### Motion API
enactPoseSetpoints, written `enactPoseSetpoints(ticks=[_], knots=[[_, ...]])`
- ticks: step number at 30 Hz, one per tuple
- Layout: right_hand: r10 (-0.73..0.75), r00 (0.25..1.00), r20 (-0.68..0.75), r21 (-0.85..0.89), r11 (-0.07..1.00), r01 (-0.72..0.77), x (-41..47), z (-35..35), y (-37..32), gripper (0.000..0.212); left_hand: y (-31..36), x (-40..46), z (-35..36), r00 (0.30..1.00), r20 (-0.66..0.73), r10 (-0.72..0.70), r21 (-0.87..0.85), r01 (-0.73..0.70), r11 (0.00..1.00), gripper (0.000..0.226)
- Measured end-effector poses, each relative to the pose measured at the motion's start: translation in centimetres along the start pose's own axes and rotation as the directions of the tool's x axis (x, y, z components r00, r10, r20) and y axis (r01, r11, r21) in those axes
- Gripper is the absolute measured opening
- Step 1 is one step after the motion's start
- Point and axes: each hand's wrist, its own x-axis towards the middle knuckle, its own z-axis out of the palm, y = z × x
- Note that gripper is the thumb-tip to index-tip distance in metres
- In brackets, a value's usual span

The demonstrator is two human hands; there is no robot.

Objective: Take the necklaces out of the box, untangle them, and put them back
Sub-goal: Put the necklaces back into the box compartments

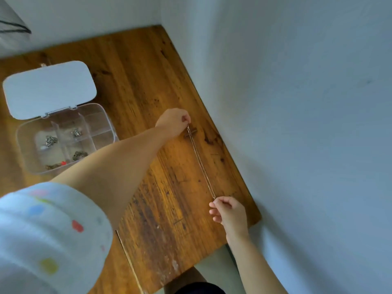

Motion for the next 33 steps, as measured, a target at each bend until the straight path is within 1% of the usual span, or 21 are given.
enactPoseSetpoints(ticks=[2, 6, 9, 11, 13, 16, 18, 20, 22, 23, 25, 26, 27, 28, 29, 31, 33], knots=[[-0.009, 1.000, -0.008, -0.036, 0.999, 0.008, 0.3, -0.1, 0.2, 0.008, 0.1, 0.2, 0.3, 1.000, -0.012, 0.007, 0.032, -0.006, 0.999, 0.022], [-0.013, 1.000, -0.021, -0.098, 0.995, 0.010, 0.5, -0.1, 0.4, 0.007, -0.2, 0.6, 0.7, 0.997, 0.006, 0.073, 0.111, -0.073, 0.991, 0.019], [-0.008, 1.000, -0.019, -0.125, 0.992, 0.006, 0.4, -0.1, 0.3, 0.007, -0.5, 0.4, 0.5, 0.999, -0.006, 0.038, 0.072, -0.037, 0.997, 0.018], [-0.026, 0.999, -0.030, -0.150, 0.988, 0.021, 0.1, -0.2, 0.0, 0.009, -0.6, -0.1, 0.1, 0.999, 0.009, 0.039, 0.061, -0.039, 0.997, 0.019], [-0.088, 0.995, -0.037, -0.200, 0.977, 0.079, -0.3, -0.4, -0.7, 0.009, -0.6, -1.2, -0.6, 0.998, 0.038, 0.046, 0.035, -0.048, 0.998, 0.021], [-0.183, 0.983, 0.015, -0.256, 0.950, 0.180, -0.9, 0.2, -3.0, 0.009, -0.8, -4.5, -2.2, 0.994, 0.076, 0.077, -0.036, -0.075, 0.997, 0.022], [-0.247, 0.966, 0.075, -0.276, 0.926, 0.258, -1.3, 1.5, -5.4, 0.010, -1.8, -7.6, -3.8, 0.991, 0.042, 0.126, -0.080, -0.123, 0.989, 0.020], [-0.318, 0.934, 0.160, -0.312, 0.882, 0.354, -1.5, 3.8, -8.1, 0.013, -4.0, -11.4, -5.8, 0.990, -0.054, 0.127, -0.100, -0.132, 0.986, 0.019], [-0.378, 0.887, 0.265, -0.346, 0.821, 0.453, -1.7, 7.0, -11.2, 0.015, -7.2, -15.7, -7.8, 0.971, -0.226, 0.075, -0.085, -0.097, 0.992, 0.017], [-0.402, 0.859, 0.317, -0.356, 0.789, 0.501, -1.8, 9.0, -12.7, 0.016, -9.0, -17.9, -8.8, 0.941, -0.337, 0.045, -0.067, -0.072, 0.995, 0.014], [-0.463, 0.792, 0.397, -0.353, 0.720, 0.598, -1.7, 13.6, -15.5, 0.016, -12.7, -22.0, -10.0, 0.843, -0.537, -0.024, -0.027, 0.012, 1.000, 0.010], [-0.499, 0.754, 0.428, -0.352, 0.676, 0.647, -1.7, 16.1, -16.8, 0.017, -14.3, -23.6, -10.2, 0.797, -0.600, -0.074, -0.018, 0.079, 0.997, 0.012], [-0.534, 0.711, 0.456, -0.357, 0.622, 0.697, -1.7, 18.5, -18.0, 0.019, -15.9, -24.8, -10.0, 0.765, -0.630, -0.133, -0.022, 0.154, 0.988, 0.016], [-0.563, 0.676, 0.475, -0.368, 0.571, 0.734, -1.7, 20.8, -19.1, 0.023, -17.3, -25.6, -9.5, 0.746, -0.638, -0.191, -0.028, 0.225, 0.974, 0.023], [-0.584, 0.651, 0.484, -0.363, 0.543, 0.757, -1.7, 22.9, -20.2, 0.028, -18.6, -26.0, -8.9, 0.737, -0.629, -0.247, -0.026, 0.297, 0.954, 0.031], [-0.584, 0.647, 0.490, -0.315, 0.573, 0.756, -0.7, 26.4, -21.9, 0.039, -20.8, -26.1, -7.2, 0.751, -0.565, -0.342, 0.020, 0.427, 0.904, 0.044], [-0.497, 0.708, 0.501, -0.275, 0.684, 0.675, 0.7, 28.9, -23.0, 0.048, -22.3, -25.7, -5.4, 0.775, -0.505, -0.381, 0.094, 0.487, 0.868, 0.049]])
